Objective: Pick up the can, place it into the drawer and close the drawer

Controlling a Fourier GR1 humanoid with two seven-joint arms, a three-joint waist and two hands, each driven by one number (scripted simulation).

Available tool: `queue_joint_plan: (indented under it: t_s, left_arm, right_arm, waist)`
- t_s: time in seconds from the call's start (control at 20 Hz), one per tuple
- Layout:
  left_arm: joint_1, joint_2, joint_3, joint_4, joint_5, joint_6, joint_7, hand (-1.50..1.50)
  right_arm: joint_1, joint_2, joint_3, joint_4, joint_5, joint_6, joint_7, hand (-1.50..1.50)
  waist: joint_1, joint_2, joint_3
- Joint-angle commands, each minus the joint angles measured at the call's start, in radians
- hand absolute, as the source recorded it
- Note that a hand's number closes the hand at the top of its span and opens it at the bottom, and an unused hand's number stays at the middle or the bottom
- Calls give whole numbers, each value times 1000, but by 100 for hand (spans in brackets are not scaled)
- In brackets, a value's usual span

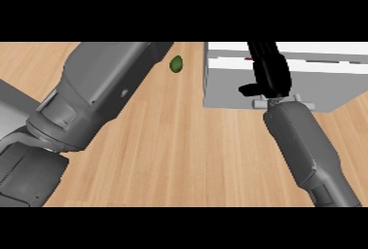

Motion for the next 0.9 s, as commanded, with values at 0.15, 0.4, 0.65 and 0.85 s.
queue_joint_plan:
  t_s: [0.15, 0.4, 0.65, 0.85]
  left_arm:
    - [62, 35, -25, -107, -24, -2, 65, -150]
    - [141, 116, -13, -176, -19, -61, 66, -150]
    - [195, 137, -29, -260, -24, -74, 100, -150]
    - [241, 139, -47, -309, -41, -54, 104, -150]
  right_arm:
    - [-204, -21, -78, 259, 24, -118, -23, -150]
    - [-311, 1, -89, 376, 61, -175, 12, -150]
    - [-377, -31, -116, 449, 59, -190, -13, -150]
    - [-431, -52, -162, 462, 6, -154, -64, -150]
  waist:
    - [37, 1, 0]
    - [50, 7, -1]
    - [69, 10, 0]
    - [66, 9, 0]
